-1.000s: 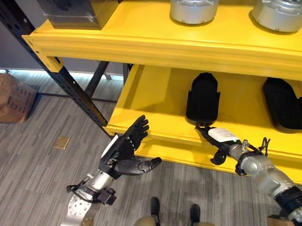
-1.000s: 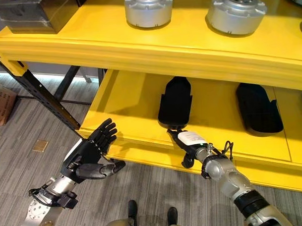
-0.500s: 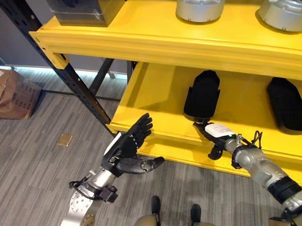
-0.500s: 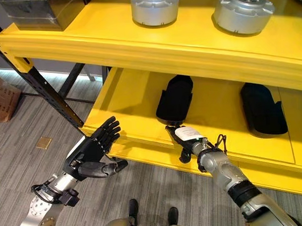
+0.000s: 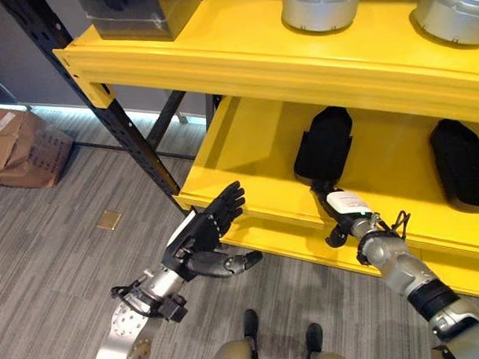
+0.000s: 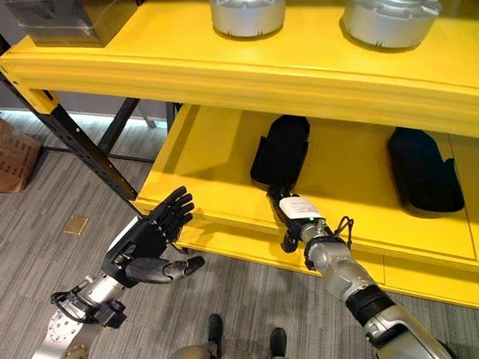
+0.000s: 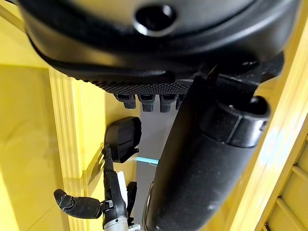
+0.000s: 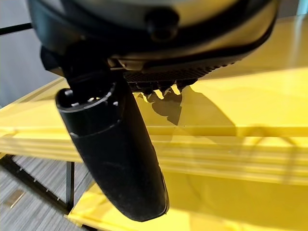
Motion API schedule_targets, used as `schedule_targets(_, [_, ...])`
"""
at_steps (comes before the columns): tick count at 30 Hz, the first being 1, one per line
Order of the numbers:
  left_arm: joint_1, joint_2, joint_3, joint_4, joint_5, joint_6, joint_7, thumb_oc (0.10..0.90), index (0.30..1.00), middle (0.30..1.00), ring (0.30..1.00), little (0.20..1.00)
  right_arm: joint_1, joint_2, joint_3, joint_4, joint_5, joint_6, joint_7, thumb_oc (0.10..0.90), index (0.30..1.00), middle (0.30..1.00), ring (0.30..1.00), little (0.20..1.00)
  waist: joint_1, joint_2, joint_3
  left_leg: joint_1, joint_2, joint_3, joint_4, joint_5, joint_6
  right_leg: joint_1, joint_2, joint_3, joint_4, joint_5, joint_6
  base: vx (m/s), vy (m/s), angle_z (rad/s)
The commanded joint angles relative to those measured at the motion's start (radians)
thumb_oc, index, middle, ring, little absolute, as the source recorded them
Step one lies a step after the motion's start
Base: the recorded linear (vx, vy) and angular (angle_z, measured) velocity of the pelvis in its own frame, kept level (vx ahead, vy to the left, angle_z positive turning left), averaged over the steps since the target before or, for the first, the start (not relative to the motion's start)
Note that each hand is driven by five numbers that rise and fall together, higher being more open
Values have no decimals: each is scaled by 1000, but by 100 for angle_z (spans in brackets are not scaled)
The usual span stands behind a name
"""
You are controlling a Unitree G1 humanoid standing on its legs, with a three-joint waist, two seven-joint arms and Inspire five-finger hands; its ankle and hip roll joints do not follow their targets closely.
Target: Move parts from the plastic box to the shelf.
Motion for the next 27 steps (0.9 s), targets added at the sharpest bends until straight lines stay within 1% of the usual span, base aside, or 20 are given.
schedule_targets(1, [-77,-4,-16,-110,-44,-69,-14,900,1000,1000,1000,1000,-105,-54,-88,107,3,127,-51,900,1000,1000,1000,1000,14,-18,-33,22,0,-3,76,-106,-6,-62,-14,-1,124,-54,-4,24,23,4])
schedule_targets(9, [-67,-2,-15,-115,-53,-64,-6,900,1000,1000,1000,1000,-95,-63,-141,143,21,148,-91,900,1000,1000,1000,1000,9,-11,-36,34,0,2,74,-109,-5,-53,-18,0,126,-57,-3,20,14,4])
schedule_targets(12, [-68,-1,-17,-119,-54,-61,0,900,1000,1000,1000,1000,-95,-64,-152,154,19,145,-97,900,1000,1000,1000,1000,7,-9,-36,36,1,2,74,-110,-5,-54,-19,-1,129,-58,-3,0,0,0])
schedule_targets(19, [-63,-3,-19,-121,-58,-58,5,900,1000,1000,1000,1000,-79,-65,-171,149,17,165,-117,900,1000,1000,1000,1000,1,-7,-36,40,1,5,75,-110,-4,-52,-21,1,133,-60,-3,0,0,0])
schedule_targets(25, [-57,-3,-19,-125,-57,-59,10,900,1000,1000,1000,1000,-65,-65,-173,135,23,146,-103,900,1000,1000,1000,1000,-2,-7,-36,42,1,8,76,-112,-3,-52,-21,3,136,-62,-2,0,0,0])
schedule_targets(27, [-51,-4,-17,-127,-56,-60,10,900,1000,1000,1000,1000,-52,-62,-172,112,18,121,-82,900,1000,1000,1000,1000,-4,-8,-37,42,1,9,76,-112,-3,-53,-21,4,135,-62,-1,0,0,0])
